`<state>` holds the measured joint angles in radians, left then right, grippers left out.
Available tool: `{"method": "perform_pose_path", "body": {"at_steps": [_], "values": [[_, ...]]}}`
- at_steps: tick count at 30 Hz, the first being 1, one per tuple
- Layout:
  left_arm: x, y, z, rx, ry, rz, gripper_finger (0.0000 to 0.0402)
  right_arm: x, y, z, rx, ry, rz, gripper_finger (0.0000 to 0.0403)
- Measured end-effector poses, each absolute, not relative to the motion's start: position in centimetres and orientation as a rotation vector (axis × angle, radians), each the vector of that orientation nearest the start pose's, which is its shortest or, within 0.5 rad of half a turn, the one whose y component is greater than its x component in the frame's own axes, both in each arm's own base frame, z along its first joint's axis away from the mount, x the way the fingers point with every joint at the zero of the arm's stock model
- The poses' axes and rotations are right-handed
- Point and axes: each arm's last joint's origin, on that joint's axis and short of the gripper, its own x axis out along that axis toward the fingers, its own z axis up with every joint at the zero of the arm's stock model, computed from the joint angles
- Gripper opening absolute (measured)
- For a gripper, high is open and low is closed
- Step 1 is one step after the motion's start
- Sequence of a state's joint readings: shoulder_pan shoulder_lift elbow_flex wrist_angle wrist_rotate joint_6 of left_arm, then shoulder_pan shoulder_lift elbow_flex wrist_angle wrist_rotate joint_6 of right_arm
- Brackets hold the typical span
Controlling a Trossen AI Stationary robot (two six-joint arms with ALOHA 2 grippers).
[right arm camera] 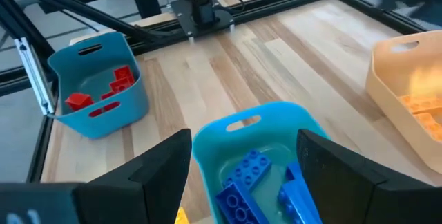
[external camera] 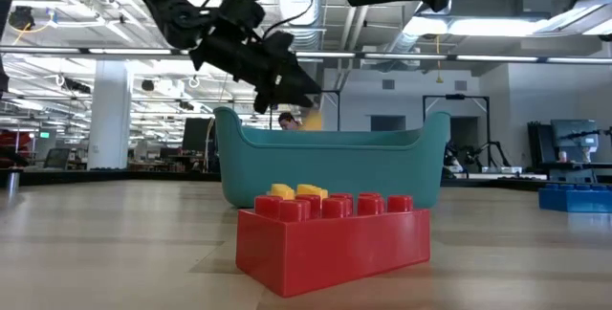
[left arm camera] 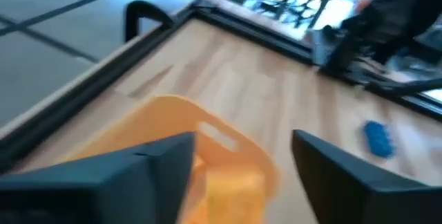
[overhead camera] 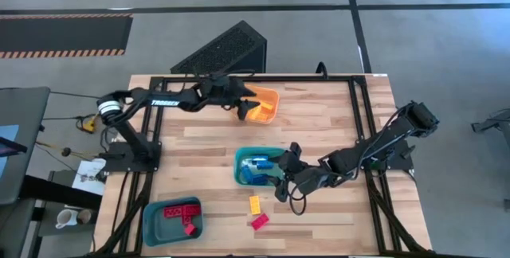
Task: Sort & place blocks by color
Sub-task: Put the yellow game piece into the yellow bin, then put the blue game piece into the green bin
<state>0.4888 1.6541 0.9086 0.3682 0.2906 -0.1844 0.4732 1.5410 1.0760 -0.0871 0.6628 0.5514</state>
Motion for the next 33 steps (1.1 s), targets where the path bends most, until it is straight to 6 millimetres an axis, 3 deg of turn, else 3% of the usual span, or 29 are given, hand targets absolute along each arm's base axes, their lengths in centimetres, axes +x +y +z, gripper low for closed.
{"method": "perform_pose_path", "body": {"at_steps": [5, 8, 11, 17, 22, 27, 33], "values": [[31.5, 16.6, 20.7, -0.314, 0.402, 0.251, 0.0303, 30.4, 13.5, 26.1, 0.245, 0.414, -0.344, 0.0285], [30.8, 16.5, 21.7, -0.314, 0.405, 0.228, 0.0318, 30.0, 13.4, 25.5, 0.241, 0.449, -0.406, 0.0285], [29.7, 15.6, 23.9, -0.292, 0.333, 0.15, 0.0309, 29.2, 12.9, 25.2, 0.241, 0.508, -0.453, 0.0285], [26.3, 9.6, 25.2, -0.264, 0.167, -0.004, 0.0263, 26.7, 11.2, 24.0, 0.313, 0.685, -0.658, 0.0285], [22.4, 4.6, 24.5, -0.264, -0.105, -0.068, 0.0233, 24.4, 9.9, 23.3, 0.258, 0.939, -0.734, 0.0285], [19.3, 1.1, 22.5, -0.269, -0.254, -0.08, 0.0219, 22.8, 8.8, 22.7, 0.209, 1.298, -0.677, 0.0285], [18.6, -0.5, 21.7, -0.26, -0.275, -0.077, 0.0215, 22.7, 8.0, 22.0, 0.177, 1.525, -0.425, 0.0285]]}}
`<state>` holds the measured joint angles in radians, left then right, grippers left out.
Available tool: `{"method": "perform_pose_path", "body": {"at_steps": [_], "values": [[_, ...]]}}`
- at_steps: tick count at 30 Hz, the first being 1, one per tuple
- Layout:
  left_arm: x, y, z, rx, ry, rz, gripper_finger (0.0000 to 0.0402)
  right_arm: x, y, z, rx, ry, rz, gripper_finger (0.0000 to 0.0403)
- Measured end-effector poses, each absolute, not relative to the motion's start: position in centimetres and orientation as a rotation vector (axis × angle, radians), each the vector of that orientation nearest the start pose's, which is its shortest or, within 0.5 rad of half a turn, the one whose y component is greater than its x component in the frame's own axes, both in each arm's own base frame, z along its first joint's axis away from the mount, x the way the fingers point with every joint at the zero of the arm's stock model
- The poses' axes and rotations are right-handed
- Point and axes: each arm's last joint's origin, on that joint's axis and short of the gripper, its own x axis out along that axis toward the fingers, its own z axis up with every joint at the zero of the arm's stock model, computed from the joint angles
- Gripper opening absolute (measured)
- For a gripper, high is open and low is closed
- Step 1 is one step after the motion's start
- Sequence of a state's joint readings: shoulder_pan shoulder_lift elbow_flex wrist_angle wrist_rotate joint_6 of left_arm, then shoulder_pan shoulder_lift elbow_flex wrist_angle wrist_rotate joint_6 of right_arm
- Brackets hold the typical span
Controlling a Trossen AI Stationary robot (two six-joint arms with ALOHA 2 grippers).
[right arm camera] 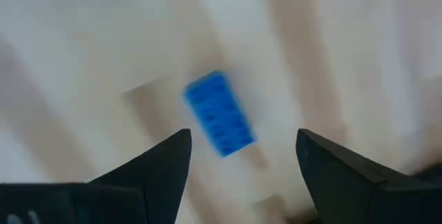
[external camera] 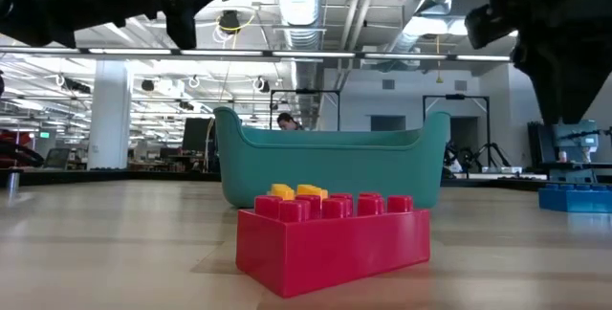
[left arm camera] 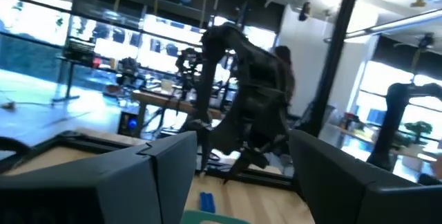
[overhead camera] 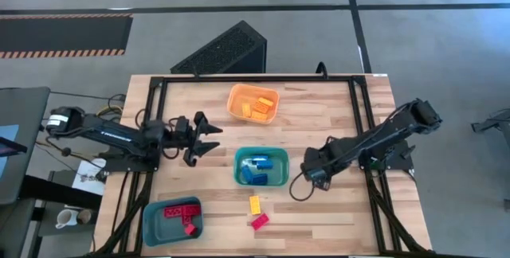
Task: Sort & place blocks by color
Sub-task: Put the blue game piece into the green bin
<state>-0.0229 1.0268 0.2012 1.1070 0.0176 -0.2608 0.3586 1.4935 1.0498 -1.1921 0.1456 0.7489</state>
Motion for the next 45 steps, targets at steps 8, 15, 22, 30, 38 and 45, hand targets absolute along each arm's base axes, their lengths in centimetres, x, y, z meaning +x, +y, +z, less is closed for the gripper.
{"method": "perform_pose_path", "body": {"at_steps": [8, 15, 22, 30, 38, 45], "values": [[18.7, -0.7, 21.6, -0.239, -0.268, -0.087, 0.0215, 22.8, 6.3, 20.6, 0.195, 1.584, -0.294, 0.0285], [18.8, -0.8, 21.2, -0.247, -0.225, -0.102, 0.0215, 20.1, 5.0, 19.8, 0.246, 1.313, -0.288, 0.0261], [18.8, -0.8, 21.2, -0.236, -0.221, -0.1, 0.0215, 17.0, 5.1, 17.5, 0.305, 1.37, -0.237, 0.0238], [18.8, -0.7, 21.2, -0.206, -0.229, -0.061, 0.0215, 17.6, 7.4, 15.9, 0.19, 1.347, -0.139, 0.0247], [18.8, -0.6, 21.2, -0.207, -0.231, -0.044, 0.0215, 18.3, 8.4, 12.7, 0.069, 1.47, -0.222, 0.0255], [18.8, -0.6, 21.2, -0.207, -0.231, -0.043, 0.0215, 19.7, 9.1, 13.4, 0.084, 1.504, -0.268, 0.0187]]}}
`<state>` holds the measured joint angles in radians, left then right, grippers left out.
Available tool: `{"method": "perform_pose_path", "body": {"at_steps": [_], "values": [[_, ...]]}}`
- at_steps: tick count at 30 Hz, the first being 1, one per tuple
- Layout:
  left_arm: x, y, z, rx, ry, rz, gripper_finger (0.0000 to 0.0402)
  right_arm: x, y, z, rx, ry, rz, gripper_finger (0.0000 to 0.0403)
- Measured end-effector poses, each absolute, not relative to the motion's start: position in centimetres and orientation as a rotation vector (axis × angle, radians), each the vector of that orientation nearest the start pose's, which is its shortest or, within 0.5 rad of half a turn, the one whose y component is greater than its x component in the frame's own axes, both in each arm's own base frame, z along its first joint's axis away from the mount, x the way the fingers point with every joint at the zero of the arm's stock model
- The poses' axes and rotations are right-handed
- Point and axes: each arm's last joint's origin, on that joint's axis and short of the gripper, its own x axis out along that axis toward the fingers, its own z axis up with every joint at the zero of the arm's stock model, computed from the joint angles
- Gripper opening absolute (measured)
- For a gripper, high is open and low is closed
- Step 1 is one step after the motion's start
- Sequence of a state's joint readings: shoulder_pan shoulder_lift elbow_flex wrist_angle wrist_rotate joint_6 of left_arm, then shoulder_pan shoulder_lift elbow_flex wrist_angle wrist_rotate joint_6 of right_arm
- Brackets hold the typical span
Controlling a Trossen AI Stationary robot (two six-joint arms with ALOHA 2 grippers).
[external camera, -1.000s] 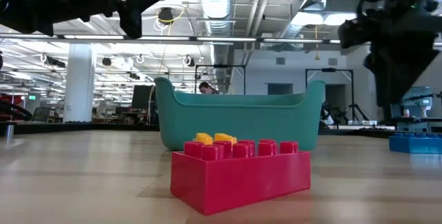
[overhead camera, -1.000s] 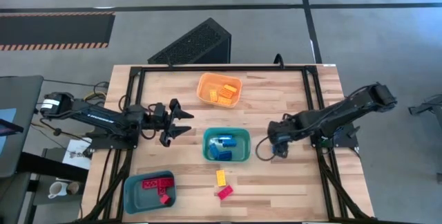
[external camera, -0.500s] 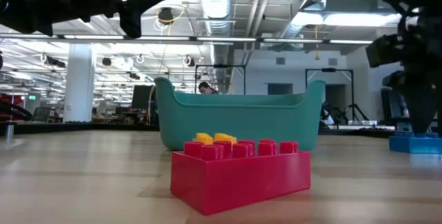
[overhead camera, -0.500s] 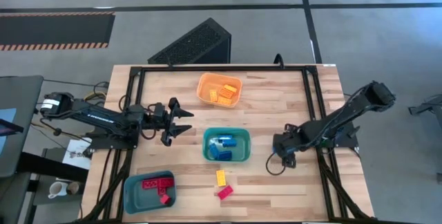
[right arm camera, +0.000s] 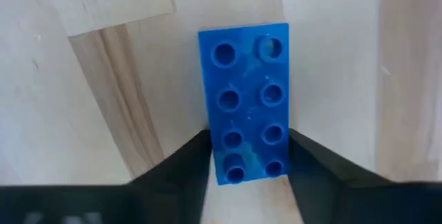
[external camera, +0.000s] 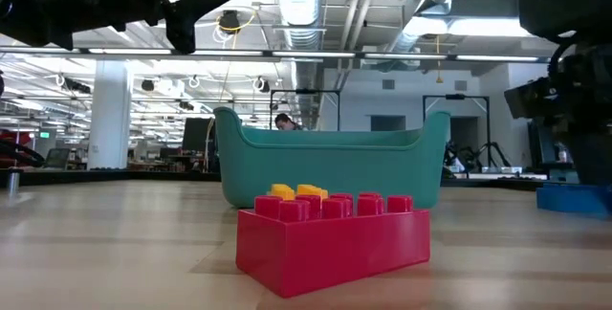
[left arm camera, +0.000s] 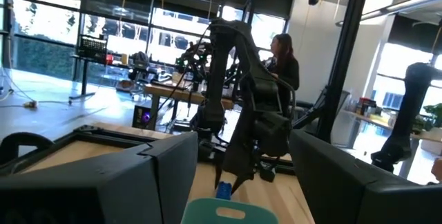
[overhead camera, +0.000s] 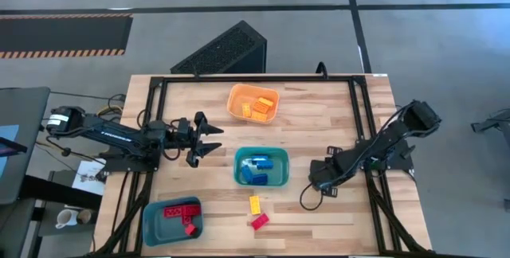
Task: Sort & place blocks by color
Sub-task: Put the blue game piece into the green bin
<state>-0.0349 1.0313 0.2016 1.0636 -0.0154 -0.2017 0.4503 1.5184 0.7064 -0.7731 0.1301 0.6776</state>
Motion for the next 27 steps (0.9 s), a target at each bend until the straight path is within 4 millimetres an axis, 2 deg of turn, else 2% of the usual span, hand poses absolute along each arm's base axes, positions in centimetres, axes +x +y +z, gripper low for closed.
{"method": "perform_pose_path", "body": {"at_steps": [3, 4, 8, 12, 15, 18, 21, 27], "values": [[18.8, -0.6, 21.1, -0.171, -0.223, -0.039, 0.0215, 20.3, 9.1, 15.1, 0.126, 1.382, -0.283, 0.0118], [18.8, -0.6, 21.1, -0.158, -0.215, -0.037, 0.0215, 20.5, 9.1, 15.8, 0.148, 1.316, -0.277, 0.0113], [18.5, -0.6, 21.4, -0.149, -0.227, -0.028, 0.0215, 21.1, 8.8, 18.4, 0.202, 1.055, -0.284, 0.0113], [18.2, -0.6, 21.8, -0.164, -0.243, -0.028, 0.0215, 22.8, 8.5, 20.8, 0.211, 0.75, -0.282, 0.0113], [18.1, -0.6, 21.9, -0.165, -0.248, -0.027, 0.0215, 24.5, 8.3, 21.3, 0.205, 0.639, -0.234, 0.0113], [18.1, -0.6, 21.9, -0.166, -0.243, -0.027, 0.0215, 25.8, 7.8, 20.8, 0.199, 0.615, -0.208, 0.0113], [18.2, -0.6, 21.7, -0.166, -0.221, -0.026, 0.0215, 26.6, 7.3, 19.9, 0.226, 0.625, -0.232, 0.0148], [18.2, -0.6, 21.4, -0.159, -0.198, -0.021, 0.0215, 27.5, 6.9, 19.4, 0.309, 0.614, -0.219, 0.0277]]}}
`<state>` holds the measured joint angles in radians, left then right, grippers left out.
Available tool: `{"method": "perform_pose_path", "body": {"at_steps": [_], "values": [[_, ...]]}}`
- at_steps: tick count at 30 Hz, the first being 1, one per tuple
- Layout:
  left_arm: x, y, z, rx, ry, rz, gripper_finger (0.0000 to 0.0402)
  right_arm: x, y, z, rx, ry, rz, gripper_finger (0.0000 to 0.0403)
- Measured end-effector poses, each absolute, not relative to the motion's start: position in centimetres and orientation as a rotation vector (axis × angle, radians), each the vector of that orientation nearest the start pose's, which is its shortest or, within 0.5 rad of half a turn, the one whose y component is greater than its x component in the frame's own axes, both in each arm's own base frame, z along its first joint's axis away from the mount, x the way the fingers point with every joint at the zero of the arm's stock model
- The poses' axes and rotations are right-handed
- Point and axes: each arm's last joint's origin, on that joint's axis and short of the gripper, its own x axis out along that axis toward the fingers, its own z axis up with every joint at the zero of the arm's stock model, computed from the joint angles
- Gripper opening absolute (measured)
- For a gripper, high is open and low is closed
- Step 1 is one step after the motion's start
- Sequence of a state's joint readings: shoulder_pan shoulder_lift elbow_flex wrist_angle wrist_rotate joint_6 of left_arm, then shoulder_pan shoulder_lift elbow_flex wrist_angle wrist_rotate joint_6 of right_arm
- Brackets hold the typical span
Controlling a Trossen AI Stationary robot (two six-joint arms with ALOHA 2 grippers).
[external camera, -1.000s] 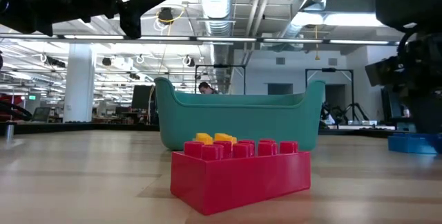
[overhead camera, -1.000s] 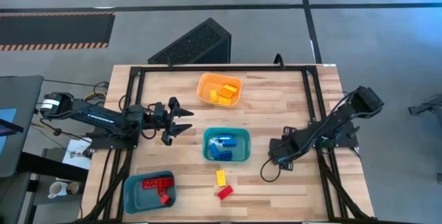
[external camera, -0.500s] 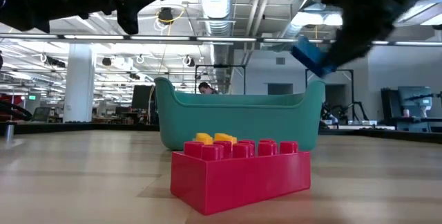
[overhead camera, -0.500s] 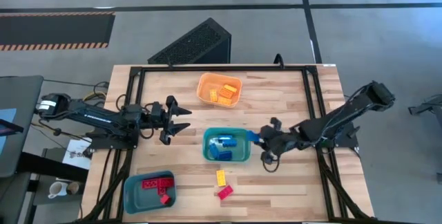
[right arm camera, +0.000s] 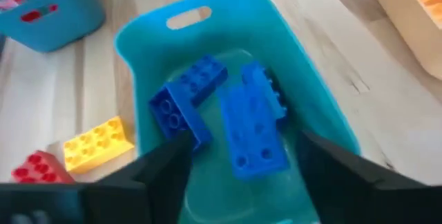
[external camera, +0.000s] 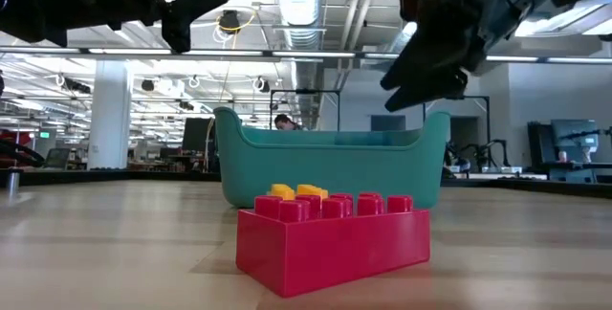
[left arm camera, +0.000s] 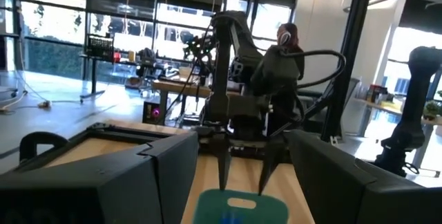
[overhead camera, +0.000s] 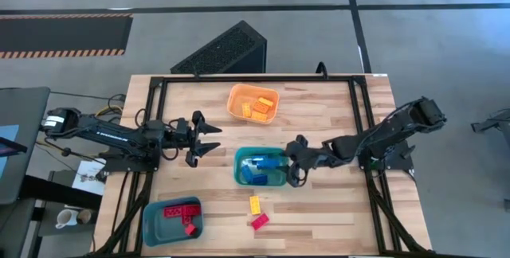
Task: Sort & place blocks by color
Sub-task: Put the blue game piece into the green bin, then put the red game piece into the blue bin
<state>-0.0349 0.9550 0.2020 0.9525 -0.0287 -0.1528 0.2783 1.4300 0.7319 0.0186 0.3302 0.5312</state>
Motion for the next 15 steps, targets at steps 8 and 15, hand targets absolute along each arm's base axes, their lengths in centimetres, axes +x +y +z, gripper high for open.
{"method": "perform_pose_path", "body": {"at_steps": [8, 15], "values": [[18.2, -0.5, 21.4, -0.157, -0.2, -0.017, 0.0215, 27.8, 7.5, 21.4, 0.352, 0.537, -0.139, 0.036], [18.2, -0.5, 21.5, -0.157, -0.203, -0.016, 0.0215, 30.0, 11.7, 23.9, 0.251, 0.497, -0.005, 0.0337]]}}
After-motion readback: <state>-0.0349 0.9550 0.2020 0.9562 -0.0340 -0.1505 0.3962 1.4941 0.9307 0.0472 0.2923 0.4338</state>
